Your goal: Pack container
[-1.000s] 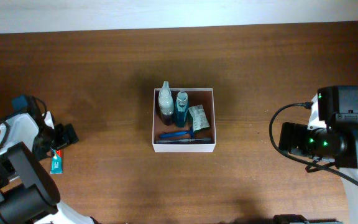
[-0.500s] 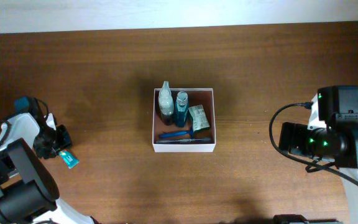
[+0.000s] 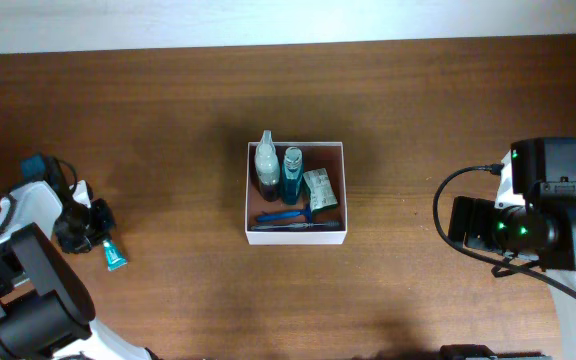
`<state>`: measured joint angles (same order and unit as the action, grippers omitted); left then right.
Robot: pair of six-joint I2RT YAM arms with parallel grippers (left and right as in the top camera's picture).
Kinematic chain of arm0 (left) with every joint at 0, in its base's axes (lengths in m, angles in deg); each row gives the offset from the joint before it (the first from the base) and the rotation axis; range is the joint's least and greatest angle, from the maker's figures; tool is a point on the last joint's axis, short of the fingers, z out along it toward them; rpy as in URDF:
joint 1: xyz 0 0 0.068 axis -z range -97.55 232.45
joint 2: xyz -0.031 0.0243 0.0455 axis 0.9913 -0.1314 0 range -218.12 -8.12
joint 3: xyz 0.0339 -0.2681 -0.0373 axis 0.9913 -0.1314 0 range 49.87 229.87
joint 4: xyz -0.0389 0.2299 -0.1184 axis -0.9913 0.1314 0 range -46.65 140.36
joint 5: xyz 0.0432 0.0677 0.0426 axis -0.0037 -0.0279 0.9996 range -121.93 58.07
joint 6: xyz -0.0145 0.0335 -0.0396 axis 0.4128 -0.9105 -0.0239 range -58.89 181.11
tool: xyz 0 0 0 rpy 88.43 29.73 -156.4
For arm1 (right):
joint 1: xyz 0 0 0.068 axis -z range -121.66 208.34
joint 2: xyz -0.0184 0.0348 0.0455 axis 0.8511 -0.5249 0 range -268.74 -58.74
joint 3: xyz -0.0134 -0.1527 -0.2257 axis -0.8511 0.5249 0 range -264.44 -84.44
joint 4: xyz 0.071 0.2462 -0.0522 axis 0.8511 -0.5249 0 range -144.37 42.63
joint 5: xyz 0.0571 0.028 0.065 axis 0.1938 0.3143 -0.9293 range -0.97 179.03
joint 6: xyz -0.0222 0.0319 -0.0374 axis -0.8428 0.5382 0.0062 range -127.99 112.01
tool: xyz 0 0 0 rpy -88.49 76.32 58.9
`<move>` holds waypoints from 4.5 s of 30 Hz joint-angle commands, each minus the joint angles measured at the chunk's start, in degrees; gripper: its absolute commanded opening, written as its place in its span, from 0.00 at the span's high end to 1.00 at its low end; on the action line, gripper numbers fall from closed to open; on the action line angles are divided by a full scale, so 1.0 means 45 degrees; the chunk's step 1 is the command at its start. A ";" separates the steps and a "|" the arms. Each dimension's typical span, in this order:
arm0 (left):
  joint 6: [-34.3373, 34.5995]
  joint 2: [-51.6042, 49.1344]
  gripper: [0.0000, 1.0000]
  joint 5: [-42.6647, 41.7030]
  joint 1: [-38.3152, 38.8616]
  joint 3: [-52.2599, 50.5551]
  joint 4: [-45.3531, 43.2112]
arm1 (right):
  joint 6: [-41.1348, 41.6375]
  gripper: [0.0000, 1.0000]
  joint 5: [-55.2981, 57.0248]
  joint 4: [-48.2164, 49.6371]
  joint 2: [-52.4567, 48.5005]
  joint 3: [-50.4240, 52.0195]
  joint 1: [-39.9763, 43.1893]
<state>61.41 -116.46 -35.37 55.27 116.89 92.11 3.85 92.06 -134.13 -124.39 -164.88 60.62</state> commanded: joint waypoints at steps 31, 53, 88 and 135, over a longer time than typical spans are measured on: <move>-0.7611 0.1345 0.98 -0.1549 1.3566 0.3619 0.0777 | 0.0000 0.07 0.0146 0.0044 -0.0034 0.0092 0.0092; -0.1239 0.5304 0.01 0.2069 1.1492 0.4216 0.2021 | -0.0005 0.01 -0.0967 0.0962 -0.0869 0.0092 0.0083; 0.0709 1.4717 0.01 0.0952 0.6275 -0.4959 -0.1428 | -0.0840 0.02 0.0253 0.8242 0.7514 0.8276 -0.1224; 0.0699 1.6840 0.01 0.0957 0.6275 -0.6543 -0.1336 | -0.2535 0.02 -0.1297 1.8447 1.4542 1.7806 -0.1258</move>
<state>63.99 -40.96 -30.45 83.59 87.87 86.34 -7.06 87.12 -50.18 -59.32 -86.61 55.29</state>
